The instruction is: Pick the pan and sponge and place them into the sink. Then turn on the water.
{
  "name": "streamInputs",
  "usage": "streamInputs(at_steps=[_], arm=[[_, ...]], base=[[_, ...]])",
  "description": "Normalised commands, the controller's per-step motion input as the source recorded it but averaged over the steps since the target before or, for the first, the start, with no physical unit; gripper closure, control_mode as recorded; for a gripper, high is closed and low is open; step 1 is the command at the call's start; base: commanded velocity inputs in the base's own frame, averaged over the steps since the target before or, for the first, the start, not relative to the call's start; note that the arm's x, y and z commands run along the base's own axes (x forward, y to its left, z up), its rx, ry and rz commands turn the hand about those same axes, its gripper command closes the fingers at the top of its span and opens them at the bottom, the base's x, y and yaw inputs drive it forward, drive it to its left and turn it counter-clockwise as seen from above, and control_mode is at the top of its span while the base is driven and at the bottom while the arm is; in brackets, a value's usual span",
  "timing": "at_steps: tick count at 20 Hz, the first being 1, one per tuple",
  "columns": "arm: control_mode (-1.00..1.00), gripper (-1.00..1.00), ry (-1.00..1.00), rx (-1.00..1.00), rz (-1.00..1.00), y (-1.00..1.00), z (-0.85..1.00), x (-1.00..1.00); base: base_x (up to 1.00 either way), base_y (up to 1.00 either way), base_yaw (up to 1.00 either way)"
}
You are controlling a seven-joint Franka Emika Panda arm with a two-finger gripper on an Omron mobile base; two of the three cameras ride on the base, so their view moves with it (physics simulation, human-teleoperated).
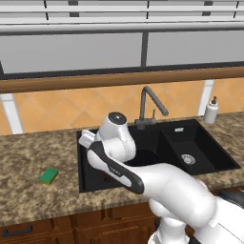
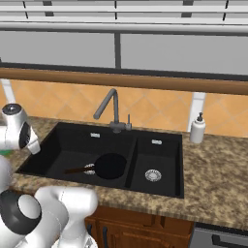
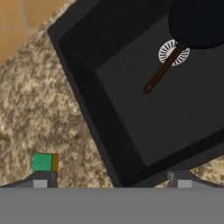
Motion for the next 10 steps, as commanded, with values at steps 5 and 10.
streamInputs(at_steps=[5, 10], arm=[[-1.00, -1.00, 0.01, -0.09, 0.07, 0.55, -0.01, 0.19], [-1.00, -1.00, 0.00, -0.06, 0.09, 0.55, -0.10, 0.16]], base=[[0.00, 0.00, 0.00], [0.00, 0.00, 0.00]])
